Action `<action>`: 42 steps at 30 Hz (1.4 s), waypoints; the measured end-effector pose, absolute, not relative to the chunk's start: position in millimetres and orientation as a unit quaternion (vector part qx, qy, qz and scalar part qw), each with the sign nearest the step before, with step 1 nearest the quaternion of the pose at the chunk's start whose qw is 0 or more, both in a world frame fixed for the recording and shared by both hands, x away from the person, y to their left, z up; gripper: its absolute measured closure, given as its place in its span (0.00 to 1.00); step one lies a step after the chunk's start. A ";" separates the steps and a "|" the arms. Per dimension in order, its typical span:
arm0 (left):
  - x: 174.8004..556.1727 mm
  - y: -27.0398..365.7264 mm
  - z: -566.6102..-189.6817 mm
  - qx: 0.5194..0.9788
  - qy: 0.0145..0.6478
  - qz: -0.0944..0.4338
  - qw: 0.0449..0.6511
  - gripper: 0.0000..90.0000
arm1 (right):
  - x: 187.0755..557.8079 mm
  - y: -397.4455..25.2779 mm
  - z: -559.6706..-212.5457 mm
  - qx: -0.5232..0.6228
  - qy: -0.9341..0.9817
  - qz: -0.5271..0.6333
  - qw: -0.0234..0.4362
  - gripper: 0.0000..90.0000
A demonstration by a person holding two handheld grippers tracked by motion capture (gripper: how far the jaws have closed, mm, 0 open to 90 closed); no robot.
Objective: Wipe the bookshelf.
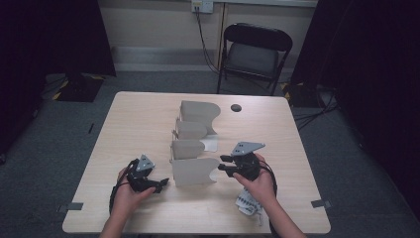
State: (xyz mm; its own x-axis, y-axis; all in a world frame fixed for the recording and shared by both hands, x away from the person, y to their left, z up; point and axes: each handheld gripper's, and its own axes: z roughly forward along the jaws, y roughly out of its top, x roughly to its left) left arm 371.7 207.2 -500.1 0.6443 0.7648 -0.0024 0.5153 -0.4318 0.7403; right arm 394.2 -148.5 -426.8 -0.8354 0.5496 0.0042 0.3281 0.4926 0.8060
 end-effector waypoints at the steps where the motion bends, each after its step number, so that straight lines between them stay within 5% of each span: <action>1: 371.7 207.0 -500.3 0.828 0.387 0.170 0.368 0.17 | 394.6 -150.7 -426.1 0.259 0.854 0.433 0.128 0.71; 17: 371.7 207.0 -500.3 0.828 0.387 0.169 0.369 0.17 | 412.2 -159.7 -399.8 0.269 0.844 0.443 0.137 0.71; 42: 372.6 207.8 -500.3 0.829 0.385 0.167 0.370 0.17 | 440.5 -110.8 -361.7 0.235 0.847 0.459 0.127 0.71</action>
State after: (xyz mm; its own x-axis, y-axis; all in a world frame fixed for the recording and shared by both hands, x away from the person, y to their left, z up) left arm 372.6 207.8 -500.3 0.6481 0.7615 -0.0082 0.5149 -0.4302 0.7415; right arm 440.5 -110.8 -361.7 -0.8574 0.5146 -0.0003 0.2806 0.4681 0.8379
